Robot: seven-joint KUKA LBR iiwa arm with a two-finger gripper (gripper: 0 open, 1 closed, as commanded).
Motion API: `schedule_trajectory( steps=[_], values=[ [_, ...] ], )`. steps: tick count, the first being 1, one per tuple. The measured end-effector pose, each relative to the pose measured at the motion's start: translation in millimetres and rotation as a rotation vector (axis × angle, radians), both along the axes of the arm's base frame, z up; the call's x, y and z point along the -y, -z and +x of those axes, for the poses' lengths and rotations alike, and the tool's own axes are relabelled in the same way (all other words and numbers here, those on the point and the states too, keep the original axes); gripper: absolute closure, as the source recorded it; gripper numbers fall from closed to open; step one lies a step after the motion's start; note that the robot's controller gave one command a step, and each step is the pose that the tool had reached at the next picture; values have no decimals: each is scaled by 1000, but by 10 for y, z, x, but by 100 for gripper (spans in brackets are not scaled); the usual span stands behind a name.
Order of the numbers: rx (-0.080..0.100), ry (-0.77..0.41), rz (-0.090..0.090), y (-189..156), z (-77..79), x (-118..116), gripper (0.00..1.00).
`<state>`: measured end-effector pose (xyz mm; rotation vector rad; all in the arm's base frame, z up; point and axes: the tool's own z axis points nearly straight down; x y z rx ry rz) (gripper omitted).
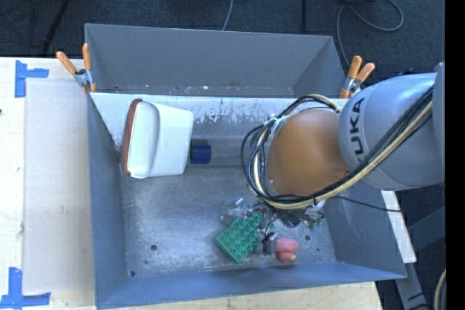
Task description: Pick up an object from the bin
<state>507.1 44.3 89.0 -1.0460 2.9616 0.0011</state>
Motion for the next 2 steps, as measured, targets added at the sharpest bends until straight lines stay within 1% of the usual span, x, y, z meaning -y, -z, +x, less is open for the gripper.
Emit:
schedule_trajectory(
  steps=[1, 2],
  values=[
    [1, 5, 0, -255, 2, -13, 100],
    [2, 10, 0, -633, 7, -24, 100]
  ],
)
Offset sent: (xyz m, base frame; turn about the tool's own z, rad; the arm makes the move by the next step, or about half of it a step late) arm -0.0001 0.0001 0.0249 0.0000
